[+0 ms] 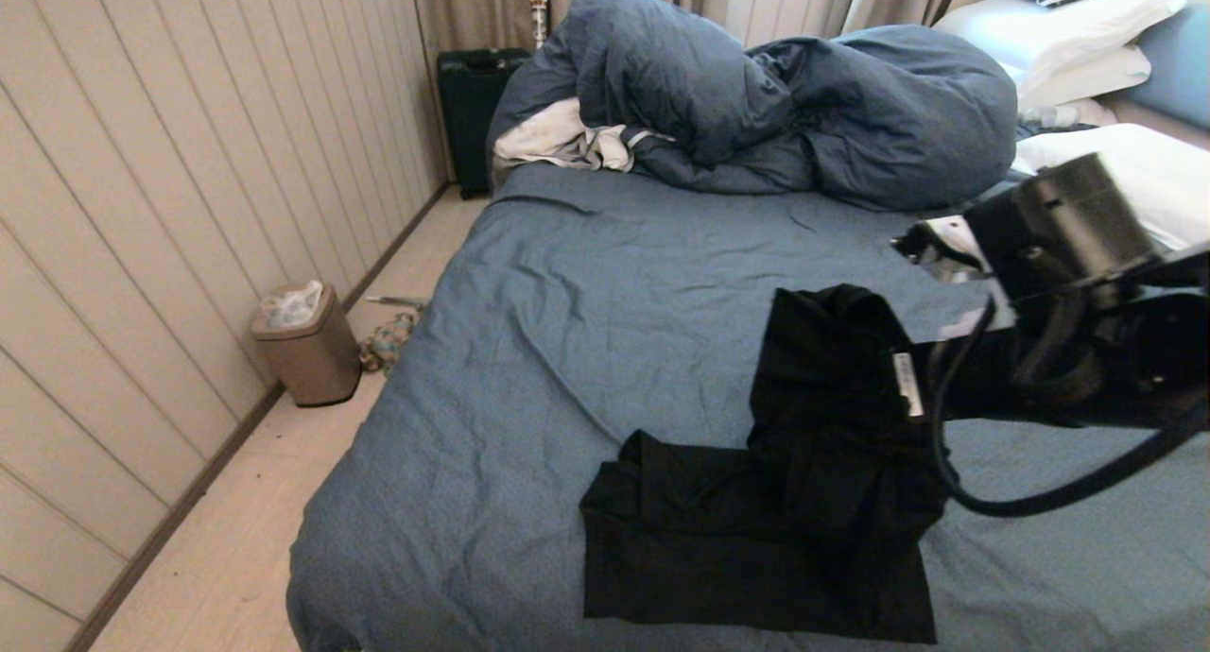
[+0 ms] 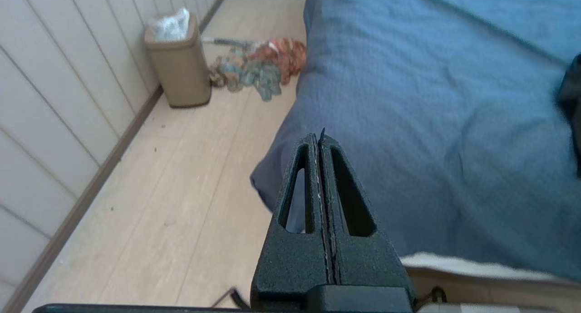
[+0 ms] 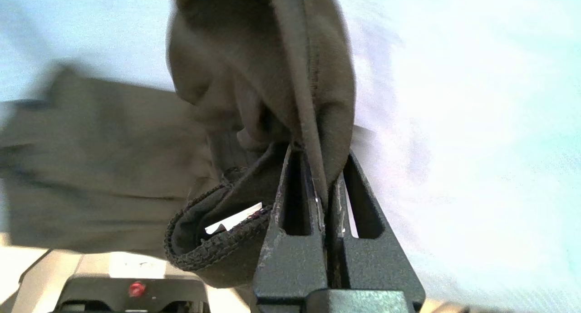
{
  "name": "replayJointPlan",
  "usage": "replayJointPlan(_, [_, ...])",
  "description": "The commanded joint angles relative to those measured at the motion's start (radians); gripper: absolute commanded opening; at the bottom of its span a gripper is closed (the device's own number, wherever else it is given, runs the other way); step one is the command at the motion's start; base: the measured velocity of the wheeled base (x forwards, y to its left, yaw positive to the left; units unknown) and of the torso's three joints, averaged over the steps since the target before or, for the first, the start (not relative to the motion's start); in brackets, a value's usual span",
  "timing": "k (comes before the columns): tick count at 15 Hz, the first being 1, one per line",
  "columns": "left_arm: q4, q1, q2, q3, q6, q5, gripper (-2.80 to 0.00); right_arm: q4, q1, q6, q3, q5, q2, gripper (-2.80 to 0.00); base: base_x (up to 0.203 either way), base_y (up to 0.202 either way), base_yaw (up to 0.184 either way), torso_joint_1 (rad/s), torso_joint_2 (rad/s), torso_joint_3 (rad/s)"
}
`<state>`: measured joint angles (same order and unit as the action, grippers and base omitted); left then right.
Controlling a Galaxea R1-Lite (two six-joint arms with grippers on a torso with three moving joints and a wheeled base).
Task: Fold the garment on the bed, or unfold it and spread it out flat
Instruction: Unford the black T-shirt
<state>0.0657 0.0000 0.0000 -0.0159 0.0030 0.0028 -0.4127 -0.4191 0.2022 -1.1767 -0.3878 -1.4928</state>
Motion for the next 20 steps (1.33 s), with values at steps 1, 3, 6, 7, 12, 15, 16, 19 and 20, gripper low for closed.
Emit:
replayJointPlan(1, [0.016, 0.0, 0.002, -0.014, 0.002, 0.0, -2.8, 0.016, 0.152, -0.029, 0.081, 0.072, 0.121, -2.8, 0.0, 0.0, 0.0, 0.0, 0.0, 0.0])
replayJointPlan(3, [0.022, 0.0, 0.009, -0.058, 0.002, 0.01, -2.8, 0.095, 0.348, -0.107, 0.187, 0.193, 0.16, -2.8, 0.0, 0.0, 0.0, 0.0, 0.0, 0.0])
replayJointPlan(6, [0.074, 0.0, 0.055, -0.133, 0.002, 0.033, -2.8, 0.219, 0.598, -0.237, 0.288, 0.334, 0.159, -2.8, 0.0, 0.0, 0.0, 0.0, 0.0, 0.0])
replayJointPlan(7, [0.074, 0.0, 0.053, -0.129, 0.001, 0.032, -2.8, 0.264, 0.676, -0.277, 0.304, 0.384, 0.14, -2.8, 0.0, 0.0, 0.0, 0.0, 0.0, 0.0])
replayJointPlan(12, [0.078, 0.0, 0.016, -0.082, 0.002, 0.028, -2.8, 0.384, 0.897, -0.421, 0.325, 0.519, 0.031, -2.8, 0.0, 0.0, 0.0, 0.0, 0.0, 0.0])
replayJointPlan(15, [0.076, 0.0, 0.0, -0.051, -0.004, 0.022, -2.8, 0.391, 0.978, -0.476, 0.319, 0.566, -0.023, -2.8, 0.0, 0.0, 0.0, 0.0, 0.0, 0.0])
replayJointPlan(16, [0.072, 0.0, 0.0, -0.048, -0.003, 0.01, -2.8, 0.413, 0.99, -0.481, 0.317, 0.572, -0.047, -2.8, 0.0, 0.0, 0.0, 0.0, 0.0, 0.0])
replayJointPlan(19, [0.069, 0.0, 0.002, -0.047, 0.014, 0.006, -2.8, 0.504, 0.996, -0.486, 0.328, 0.579, -0.11, -2.8, 0.0, 0.0, 0.0, 0.0, 0.0, 0.0])
replayJointPlan(20, [0.068, 0.0, 0.002, -0.047, 0.017, 0.006, -2.8, 0.509, 0.996, -0.486, 0.329, 0.581, -0.124, -2.8, 0.0, 0.0, 0.0, 0.0, 0.0, 0.0])
